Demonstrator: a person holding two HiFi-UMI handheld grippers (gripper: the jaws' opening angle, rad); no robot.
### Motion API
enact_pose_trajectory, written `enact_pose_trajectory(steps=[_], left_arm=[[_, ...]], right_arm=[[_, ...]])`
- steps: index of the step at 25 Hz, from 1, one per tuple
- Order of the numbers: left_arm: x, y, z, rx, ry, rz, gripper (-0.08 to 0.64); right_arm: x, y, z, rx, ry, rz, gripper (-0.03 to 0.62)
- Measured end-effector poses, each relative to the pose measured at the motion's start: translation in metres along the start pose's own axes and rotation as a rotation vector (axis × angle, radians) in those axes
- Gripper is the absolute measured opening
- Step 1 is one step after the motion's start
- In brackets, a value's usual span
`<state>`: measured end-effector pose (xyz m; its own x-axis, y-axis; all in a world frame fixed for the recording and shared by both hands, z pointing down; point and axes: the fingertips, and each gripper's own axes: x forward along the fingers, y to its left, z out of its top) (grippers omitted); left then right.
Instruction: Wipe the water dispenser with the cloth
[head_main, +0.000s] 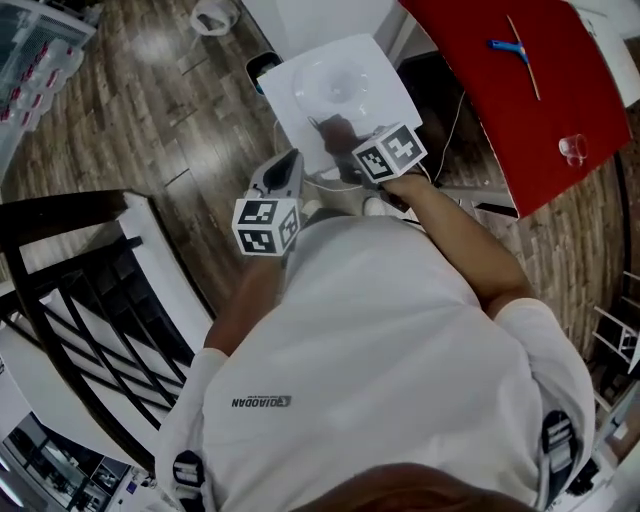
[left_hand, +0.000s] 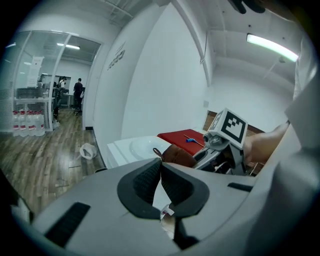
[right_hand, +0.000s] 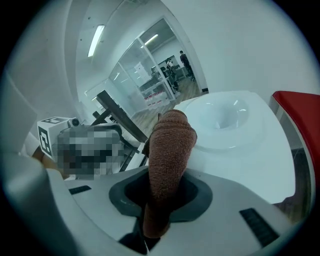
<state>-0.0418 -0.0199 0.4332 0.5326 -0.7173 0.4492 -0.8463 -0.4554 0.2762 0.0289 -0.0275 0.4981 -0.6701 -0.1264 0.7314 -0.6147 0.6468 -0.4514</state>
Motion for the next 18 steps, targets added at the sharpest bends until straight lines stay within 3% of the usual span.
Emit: enact_pose_trajectory(steps=[7,18], left_arm=[[0.014,-0.030,-0.001,-0.075,-0.033,0.080,0.001],[0.016,-0.062,-0.007,-0.099,-0.071,0.193,0.002]], right_arm=[[-0.041,-0.057,-0.012,0.032,-0.006,-0.018,0.072],[-0.089,-0.138,-0.028,0.124,-0.054,-0.047,0.072]])
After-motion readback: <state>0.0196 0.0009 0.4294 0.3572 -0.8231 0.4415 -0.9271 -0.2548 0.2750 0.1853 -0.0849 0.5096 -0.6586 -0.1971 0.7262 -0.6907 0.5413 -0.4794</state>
